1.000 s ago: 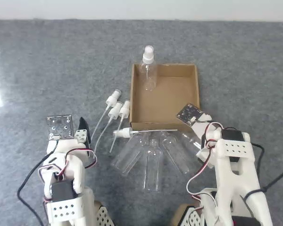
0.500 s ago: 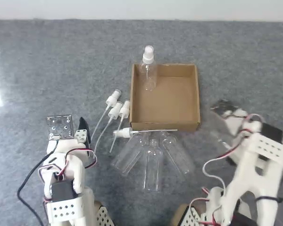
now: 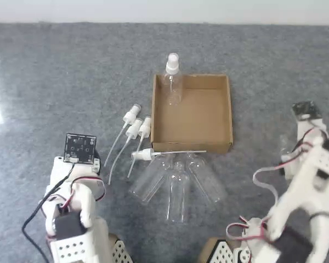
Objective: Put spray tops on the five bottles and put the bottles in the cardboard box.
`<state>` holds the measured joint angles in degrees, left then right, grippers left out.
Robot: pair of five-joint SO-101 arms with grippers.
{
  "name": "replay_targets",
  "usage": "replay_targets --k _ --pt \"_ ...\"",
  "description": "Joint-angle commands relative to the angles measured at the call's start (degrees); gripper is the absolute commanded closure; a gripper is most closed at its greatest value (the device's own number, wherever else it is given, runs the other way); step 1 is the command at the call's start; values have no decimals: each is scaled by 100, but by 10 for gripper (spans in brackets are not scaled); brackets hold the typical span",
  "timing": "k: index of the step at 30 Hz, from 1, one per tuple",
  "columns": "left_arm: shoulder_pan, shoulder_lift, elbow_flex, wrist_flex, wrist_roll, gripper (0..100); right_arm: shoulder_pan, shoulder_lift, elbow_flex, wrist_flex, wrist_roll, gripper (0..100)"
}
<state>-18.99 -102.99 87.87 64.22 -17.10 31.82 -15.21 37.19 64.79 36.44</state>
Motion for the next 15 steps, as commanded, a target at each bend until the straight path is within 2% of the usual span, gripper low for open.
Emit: replay_targets --k 1,6,12,15 --pt "0 334 -919 246 -378 885 -31 1103 -1204 -110 -563 983" --pt "264 2251 -2114 290 -510 884 4 2273 -1960 -145 -571 983" --pt "985 5723 -4734 695 -457 881 -4 2492 -1960 -154 70 981" --pt "1222 7437 -6044 809 -290 829 -31 2431 -1820 -171 352 980"
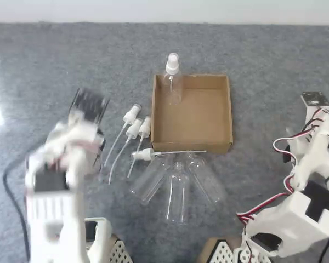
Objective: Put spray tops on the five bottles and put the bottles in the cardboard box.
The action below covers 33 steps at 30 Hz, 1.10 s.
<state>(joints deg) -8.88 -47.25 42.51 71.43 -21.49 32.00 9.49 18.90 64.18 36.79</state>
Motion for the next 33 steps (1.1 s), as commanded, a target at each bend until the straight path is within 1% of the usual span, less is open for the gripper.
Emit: replay_targets --k 1,3,6,9,13,19,23,27,33 --pt "273 2391 -1895 88 167 811 -57 -48 70 -110 422 977" --pt "387 3341 -2607 88 158 794 -101 -48 167 -119 642 944" --pt "492 4484 -3459 -44 185 794 -110 -57 299 -119 905 887" --pt "492 5442 -4040 -360 404 794 -101 -57 308 -119 985 854" --pt "519 6470 -4558 -571 440 794 -101 -48 308 -110 993 820" --pt "695 7147 -4848 -642 440 794 -119 -31 308 -110 993 750" --pt "765 7341 -4831 -791 457 794 -145 -4 308 -110 1002 749" --pt "580 7684 -4857 -1037 527 795 -145 -13 308 -110 1002 747" --pt "369 7982 -4866 -1266 510 886 -171 -57 308 -57 993 747"
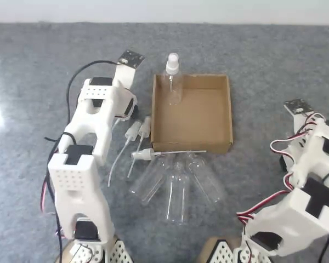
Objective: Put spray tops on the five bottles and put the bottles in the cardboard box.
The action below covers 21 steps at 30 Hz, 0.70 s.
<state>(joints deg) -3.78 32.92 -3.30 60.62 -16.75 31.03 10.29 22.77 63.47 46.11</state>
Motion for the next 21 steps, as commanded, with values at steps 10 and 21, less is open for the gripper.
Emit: replay_targets --k 10,21 --pt "-220 -1275 -215 677 70 991 -84 -207 -114 22 18 716" --pt "-70 -4932 2369 1125 598 991 -497 -1464 -114 787 53 618"
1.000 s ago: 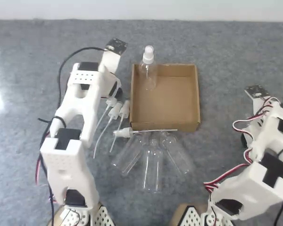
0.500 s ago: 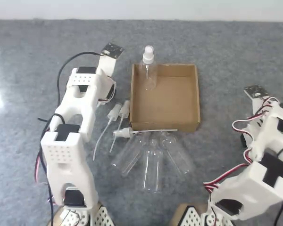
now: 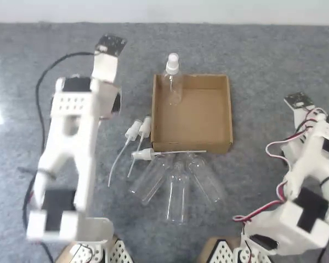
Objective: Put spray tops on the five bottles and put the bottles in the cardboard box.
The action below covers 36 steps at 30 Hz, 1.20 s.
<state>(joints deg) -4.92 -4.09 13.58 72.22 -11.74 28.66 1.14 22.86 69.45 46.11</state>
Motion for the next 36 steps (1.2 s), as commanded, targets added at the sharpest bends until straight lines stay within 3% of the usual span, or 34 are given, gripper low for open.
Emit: replay_targets --k 1,6,10,18,30,36 --pt "44 -1547 1024 -158 97 991 -347 -585 -132 198 62 618" --pt "9 -2919 2545 -703 114 990 -497 -224 -844 303 167 619" --pt "18 -3710 3354 -835 114 989 -400 558 -1793 1086 1090 619" --pt "26 -4105 3741 -949 114 988 -277 2053 -3174 1578 1116 626" --pt "35 -4062 3732 -958 114 988 -286 2246 -3604 1596 818 980" --pt "-9 -4211 3257 -914 527 988 -681 998 -4105 1965 -316 993"
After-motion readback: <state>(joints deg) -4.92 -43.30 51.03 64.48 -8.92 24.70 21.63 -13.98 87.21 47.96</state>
